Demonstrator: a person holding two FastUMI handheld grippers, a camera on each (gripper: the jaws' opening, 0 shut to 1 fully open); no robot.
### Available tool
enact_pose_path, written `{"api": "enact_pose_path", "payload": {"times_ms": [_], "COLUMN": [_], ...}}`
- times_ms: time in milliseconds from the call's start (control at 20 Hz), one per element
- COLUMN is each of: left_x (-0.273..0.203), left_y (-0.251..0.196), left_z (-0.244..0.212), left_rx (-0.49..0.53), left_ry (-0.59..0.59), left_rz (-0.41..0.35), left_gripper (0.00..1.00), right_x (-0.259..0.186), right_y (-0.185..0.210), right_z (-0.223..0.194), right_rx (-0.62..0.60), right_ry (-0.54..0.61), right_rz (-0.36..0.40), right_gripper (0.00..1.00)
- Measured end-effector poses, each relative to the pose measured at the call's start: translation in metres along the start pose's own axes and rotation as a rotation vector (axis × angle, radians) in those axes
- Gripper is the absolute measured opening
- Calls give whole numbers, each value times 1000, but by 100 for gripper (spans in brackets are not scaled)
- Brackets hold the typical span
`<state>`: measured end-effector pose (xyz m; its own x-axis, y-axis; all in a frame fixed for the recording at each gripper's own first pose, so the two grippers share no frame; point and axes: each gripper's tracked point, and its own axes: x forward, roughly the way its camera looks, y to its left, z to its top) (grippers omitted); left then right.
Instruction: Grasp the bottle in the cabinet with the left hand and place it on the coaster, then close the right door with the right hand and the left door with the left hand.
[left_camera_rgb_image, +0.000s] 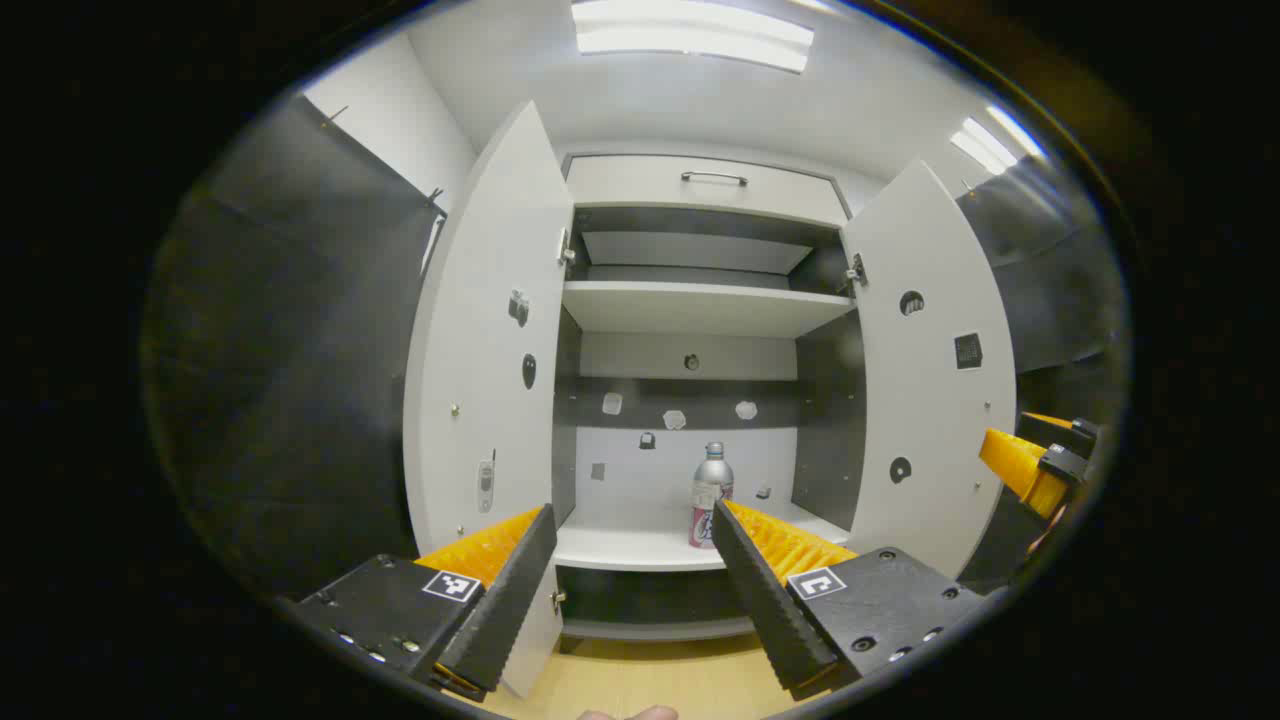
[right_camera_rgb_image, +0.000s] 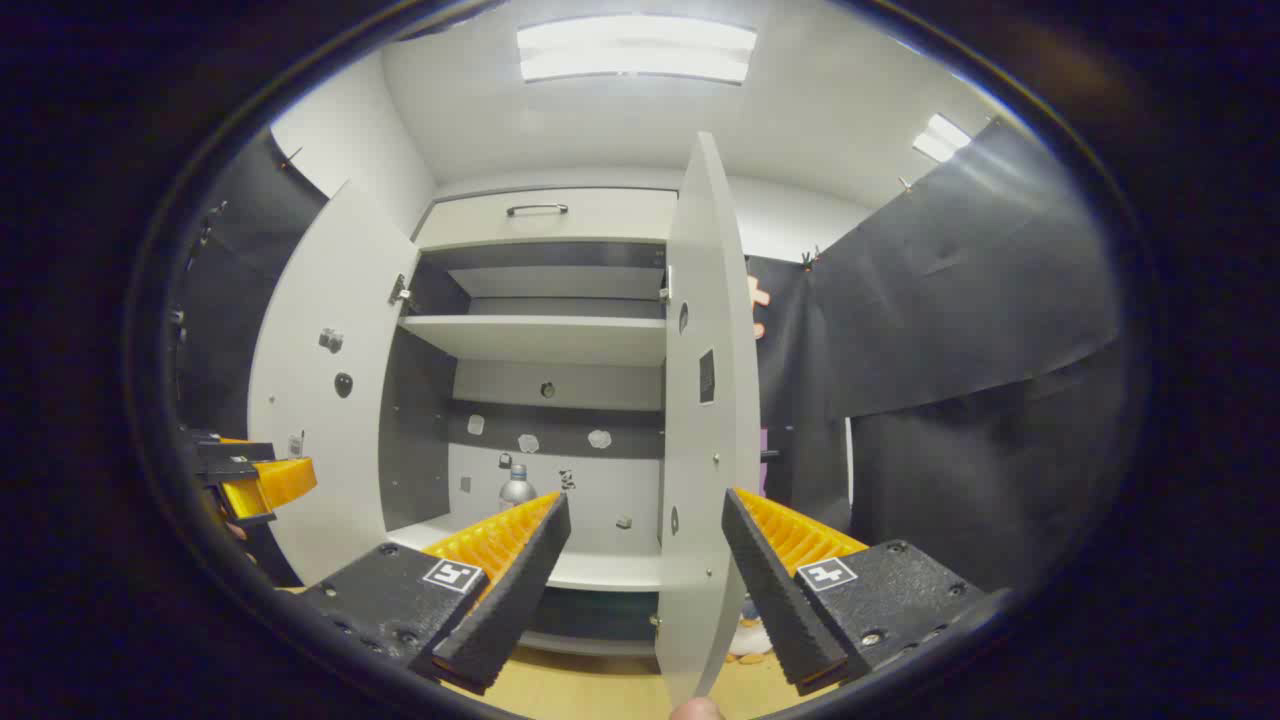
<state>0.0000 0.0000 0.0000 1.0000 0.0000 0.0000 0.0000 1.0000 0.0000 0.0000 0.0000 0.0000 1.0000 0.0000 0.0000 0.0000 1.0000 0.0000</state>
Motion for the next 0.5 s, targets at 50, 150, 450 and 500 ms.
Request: {"api": "enact_pose_path", "payload": {"times_ms": [50,150,450,500], "left_x": [1,4,18,20], "left_y": [-2,-3,-7,-8], "left_z": [2,8,11,12], "left_rx": [4,14,10,8], "left_ry": [-7,-24,-32,-36], "left_rz": [2,15,24,24], "left_gripper": [100,100,100,96], "right_x": [1,3,7,8], "right_y": [0,0,-12,-14], "right_z": [-2,-3,-5,-5], "right_rx": [3,10,25,24], "right_ry": [2,4,2,1], "right_rz": [7,24,33,28], "right_gripper": [100,100,99,100]}}
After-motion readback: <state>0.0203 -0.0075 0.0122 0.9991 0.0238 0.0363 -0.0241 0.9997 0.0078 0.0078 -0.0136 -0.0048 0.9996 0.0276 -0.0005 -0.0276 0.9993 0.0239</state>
